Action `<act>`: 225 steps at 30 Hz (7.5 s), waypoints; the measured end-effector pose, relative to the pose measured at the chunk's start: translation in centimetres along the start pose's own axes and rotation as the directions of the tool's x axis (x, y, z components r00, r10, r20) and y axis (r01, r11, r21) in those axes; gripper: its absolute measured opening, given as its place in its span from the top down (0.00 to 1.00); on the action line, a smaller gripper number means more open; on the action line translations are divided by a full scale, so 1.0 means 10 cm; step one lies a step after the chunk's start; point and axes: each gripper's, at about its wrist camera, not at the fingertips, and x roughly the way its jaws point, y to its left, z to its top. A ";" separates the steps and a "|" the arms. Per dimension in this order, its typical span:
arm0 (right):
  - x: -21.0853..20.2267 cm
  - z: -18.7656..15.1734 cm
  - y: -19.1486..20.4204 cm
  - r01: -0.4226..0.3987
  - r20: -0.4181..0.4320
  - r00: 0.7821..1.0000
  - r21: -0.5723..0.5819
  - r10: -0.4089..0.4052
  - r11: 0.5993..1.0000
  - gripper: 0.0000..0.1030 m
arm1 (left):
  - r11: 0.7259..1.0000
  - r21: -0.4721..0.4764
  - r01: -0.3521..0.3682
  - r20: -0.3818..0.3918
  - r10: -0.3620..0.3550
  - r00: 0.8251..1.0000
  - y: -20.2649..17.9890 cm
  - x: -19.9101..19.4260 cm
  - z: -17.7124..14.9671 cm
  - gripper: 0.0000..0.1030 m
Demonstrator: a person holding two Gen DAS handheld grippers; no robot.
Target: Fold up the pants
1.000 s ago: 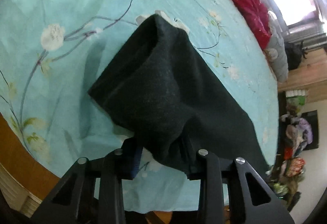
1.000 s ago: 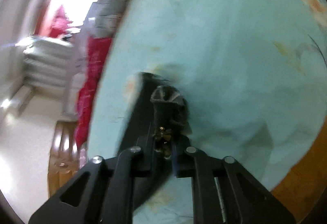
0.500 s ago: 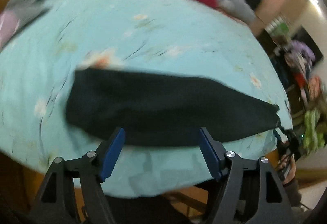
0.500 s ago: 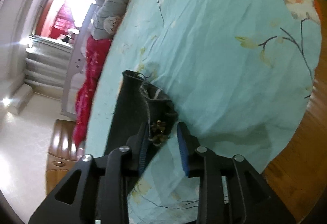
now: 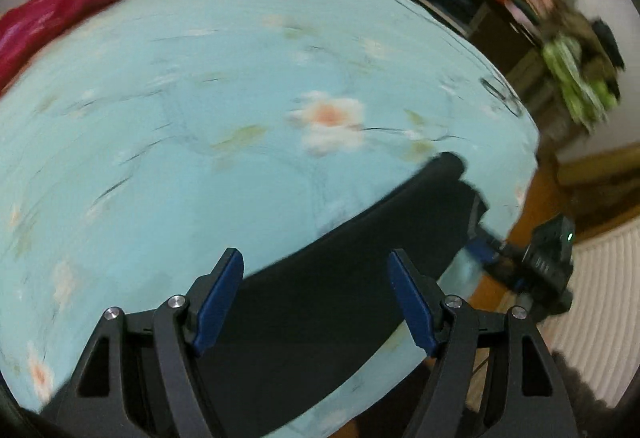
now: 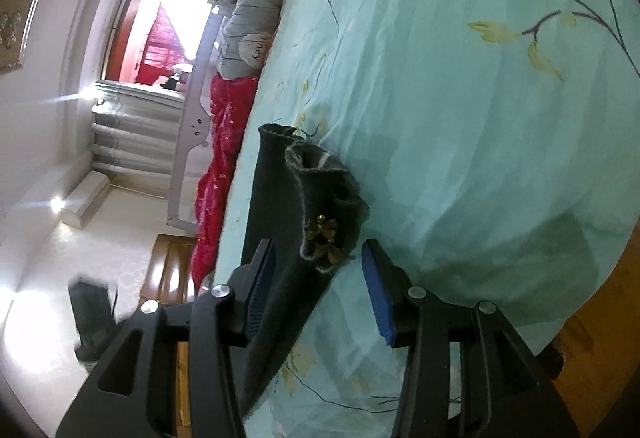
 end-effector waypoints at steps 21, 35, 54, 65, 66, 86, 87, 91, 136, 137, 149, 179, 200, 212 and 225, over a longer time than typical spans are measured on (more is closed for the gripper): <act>0.19 0.01 0.03 -0.119 -0.049 0.992 -0.100 0.115 0.988 0.57 | 0.979 0.074 0.189 -0.304 -0.159 0.939 -0.99 1.55 0.70 0.26; 0.28 0.15 0.12 -0.131 -0.034 0.991 -0.038 0.130 0.991 0.84 | 0.946 -0.039 0.323 -0.179 -0.324 0.929 -0.85 1.36 0.65 0.90; 1.04 -1.31 1.73 -0.219 -0.401 0.916 -0.441 0.027 0.871 0.81 | 0.857 -0.433 0.278 0.080 -0.270 0.959 1.35 -0.03 -1.04 0.80; 1.03 -1.56 2.08 -0.167 -0.416 0.905 -0.542 -0.090 0.824 0.38 | 0.700 -0.660 0.275 0.217 -0.173 0.961 2.13 -0.40 -1.99 0.66; 0.93 -1.46 2.06 -0.154 -0.383 0.921 -0.531 -0.074 0.833 0.34 | 0.671 -0.675 0.306 0.242 -0.190 0.951 2.16 -0.42 -2.07 0.61; 1.36 -0.65 1.71 0.116 -0.218 0.925 -0.616 -0.311 0.779 0.76 | 0.839 -0.540 0.066 0.144 0.015 0.990 1.41 -0.06 -1.71 0.85; 1.45 -0.66 1.60 0.170 -0.206 0.902 -0.638 -0.379 0.751 0.76 | 0.826 -0.560 0.056 0.090 -0.006 0.996 1.48 0.09 -1.74 0.85; 1.39 -0.62 1.48 0.177 -0.235 0.888 -0.619 -0.395 0.766 0.74 | 0.772 -0.619 0.141 0.139 -0.069 0.988 1.61 -0.09 -1.91 0.84; 0.54 -0.84 1.52 -0.122 -0.401 0.913 -0.455 -0.081 0.882 0.76 | 0.833 -0.466 0.299 0.262 -0.193 0.946 1.01 -0.31 -1.53 0.72; 0.57 -0.84 1.45 -0.104 -0.383 0.919 -0.462 -0.092 0.881 0.76 | 0.853 -0.471 0.224 0.226 -0.128 0.966 1.04 -0.17 -1.47 0.72; 0.81 -0.74 1.40 -0.073 -0.361 0.924 -0.488 -0.124 0.870 0.54 | 0.794 -0.586 0.163 0.172 -0.075 0.982 1.33 0.09 -1.57 0.66; 2.13 -2.69 2.99 -0.239 -0.476 0.712 -0.856 -0.516 0.459 0.39 | 0.258 -0.898 0.356 0.401 0.152 0.903 3.04 -1.00 -4.40 0.49; 3.49 -4.92 3.28 -0.725 -0.413 0.408 -0.689 -0.814 -0.013 0.38 | 0.146 -0.832 0.535 0.550 0.090 0.830 3.26 -0.83 -4.57 0.46; 3.31 -4.73 3.43 -0.749 -0.508 0.415 -0.662 -0.755 0.034 0.69 | 0.330 -0.775 0.539 0.600 0.118 0.791 3.12 -0.94 -4.59 0.81; 2.40 -3.23 3.87 -0.660 -0.726 0.552 -0.681 -0.409 0.318 0.70 | 0.841 -0.534 0.090 0.547 0.263 0.795 2.07 -1.72 -3.42 0.81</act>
